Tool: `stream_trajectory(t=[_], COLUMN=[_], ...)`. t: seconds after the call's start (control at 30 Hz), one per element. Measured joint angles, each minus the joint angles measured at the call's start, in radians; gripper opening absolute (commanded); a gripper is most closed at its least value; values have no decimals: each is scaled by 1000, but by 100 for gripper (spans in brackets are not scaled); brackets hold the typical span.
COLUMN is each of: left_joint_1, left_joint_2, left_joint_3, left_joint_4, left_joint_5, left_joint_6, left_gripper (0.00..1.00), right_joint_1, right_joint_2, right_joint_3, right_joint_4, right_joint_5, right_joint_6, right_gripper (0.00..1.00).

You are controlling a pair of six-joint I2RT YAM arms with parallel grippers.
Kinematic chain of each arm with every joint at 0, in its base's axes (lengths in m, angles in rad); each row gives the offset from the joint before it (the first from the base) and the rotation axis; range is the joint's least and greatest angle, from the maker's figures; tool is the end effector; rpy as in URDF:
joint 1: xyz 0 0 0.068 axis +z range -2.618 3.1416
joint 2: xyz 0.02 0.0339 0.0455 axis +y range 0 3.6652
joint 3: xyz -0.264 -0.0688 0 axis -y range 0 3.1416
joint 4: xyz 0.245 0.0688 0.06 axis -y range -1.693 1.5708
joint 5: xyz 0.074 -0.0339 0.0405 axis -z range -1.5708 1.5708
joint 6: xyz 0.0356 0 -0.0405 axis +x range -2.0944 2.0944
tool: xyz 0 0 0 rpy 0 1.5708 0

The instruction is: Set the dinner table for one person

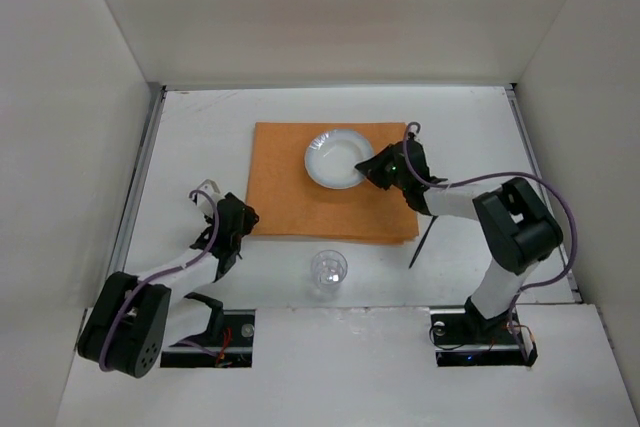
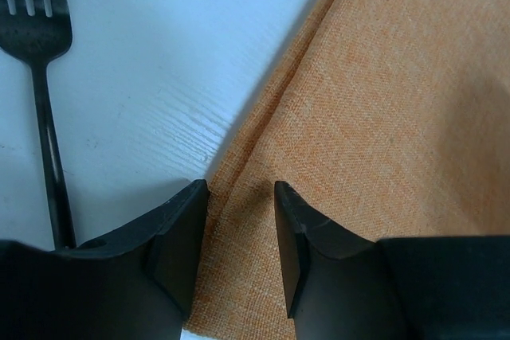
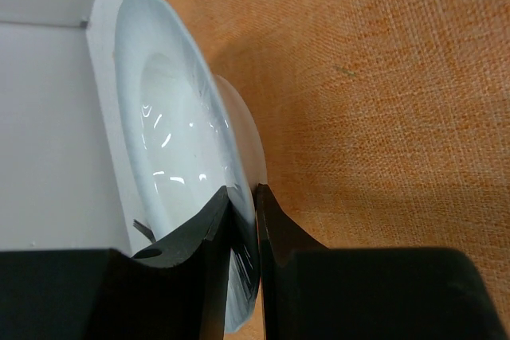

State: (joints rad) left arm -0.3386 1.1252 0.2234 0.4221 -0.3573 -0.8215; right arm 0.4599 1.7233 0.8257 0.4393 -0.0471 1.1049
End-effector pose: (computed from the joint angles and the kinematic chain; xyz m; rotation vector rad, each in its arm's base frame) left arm 0.1932 -0.0548 0.1472 -0.6998 1.9135 -0.3679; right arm 0.3201 0.1604 0.1718 0.6632 2.0857 0.9958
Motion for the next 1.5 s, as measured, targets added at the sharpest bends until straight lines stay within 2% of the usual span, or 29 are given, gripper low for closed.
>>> stream_trajectory(t=[0.3, 0.83, 1.03, 1.13, 1.27, 1.37, 1.5], left_joint_1=[-16, -22, -22, -26, -26, -26, -26], left_joint_2=[22, 17, -16, -21, -21, -23, -29], left_joint_3=[2, 2, 2, 2, 2, 2, 1], left_joint_4=[15, 15, 15, 15, 15, 15, 15], left_joint_5=[19, 24, 31, 32, 35, 34, 35], left_joint_6=[-7, -14, -18, -19, -21, -21, -22], left_gripper=[35, 35, 35, 35, 35, 35, 35], right_joint_1=[79, 92, 97, 106, 116, 117, 117], right_joint_2=[69, 37, 37, 37, 20, -15, -103], right_joint_3=[40, -24, -24, -24, -25, -48, -94], right_joint_4=[-53, -65, -66, -72, -76, -80, -116], right_joint_5=[-21, -30, -30, -37, -58, -66, -65], right_joint_6=[10, 18, 17, 13, 8, 6, -13], right_gripper=[13, 16, 24, 39, 44, 56, 64])
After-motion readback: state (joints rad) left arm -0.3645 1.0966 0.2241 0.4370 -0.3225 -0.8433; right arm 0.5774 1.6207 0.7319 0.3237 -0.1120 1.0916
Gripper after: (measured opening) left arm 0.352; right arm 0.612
